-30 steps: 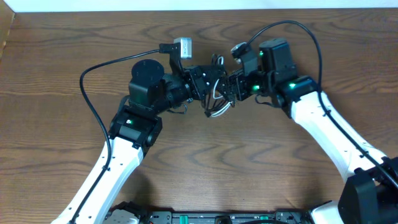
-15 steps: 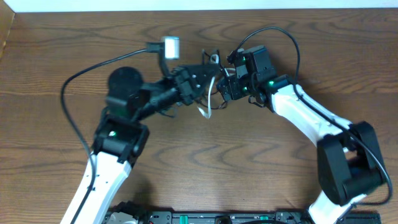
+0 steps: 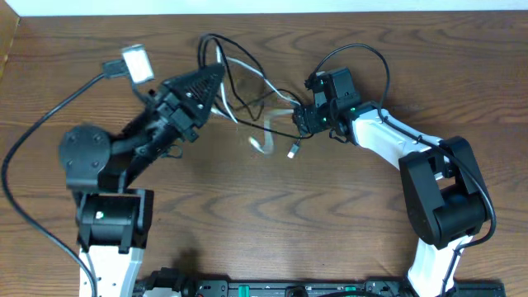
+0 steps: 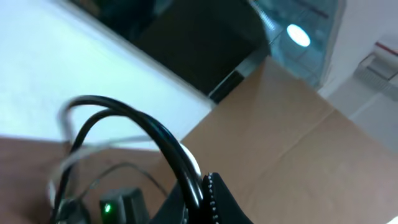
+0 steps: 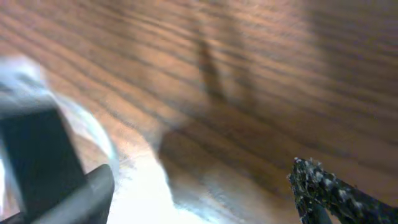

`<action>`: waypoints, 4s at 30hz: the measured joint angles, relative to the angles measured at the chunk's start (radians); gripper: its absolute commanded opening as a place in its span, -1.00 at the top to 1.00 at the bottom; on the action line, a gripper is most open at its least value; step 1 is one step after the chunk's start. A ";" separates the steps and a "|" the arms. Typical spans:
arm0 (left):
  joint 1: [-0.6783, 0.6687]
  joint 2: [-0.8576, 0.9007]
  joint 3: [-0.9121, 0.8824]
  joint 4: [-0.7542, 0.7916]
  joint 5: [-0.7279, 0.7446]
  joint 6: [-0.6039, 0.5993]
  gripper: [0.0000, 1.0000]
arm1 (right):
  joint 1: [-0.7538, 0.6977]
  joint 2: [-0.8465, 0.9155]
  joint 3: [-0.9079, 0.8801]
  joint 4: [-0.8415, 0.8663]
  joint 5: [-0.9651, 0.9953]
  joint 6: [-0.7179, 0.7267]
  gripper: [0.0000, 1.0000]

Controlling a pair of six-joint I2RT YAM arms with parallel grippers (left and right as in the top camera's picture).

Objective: Untangle cables

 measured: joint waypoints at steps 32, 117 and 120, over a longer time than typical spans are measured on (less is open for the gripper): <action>0.037 -0.080 -0.002 0.313 0.071 -0.010 0.85 | -0.209 -0.010 0.064 0.053 -0.066 -0.033 -0.99; -0.034 0.420 -0.002 -0.710 -0.497 0.410 -0.47 | -0.236 -0.010 0.084 -0.044 -0.518 -0.042 0.60; -0.034 0.449 -0.002 -0.737 -0.525 0.416 -0.47 | -0.191 -0.010 0.085 -0.066 -0.555 -0.042 0.02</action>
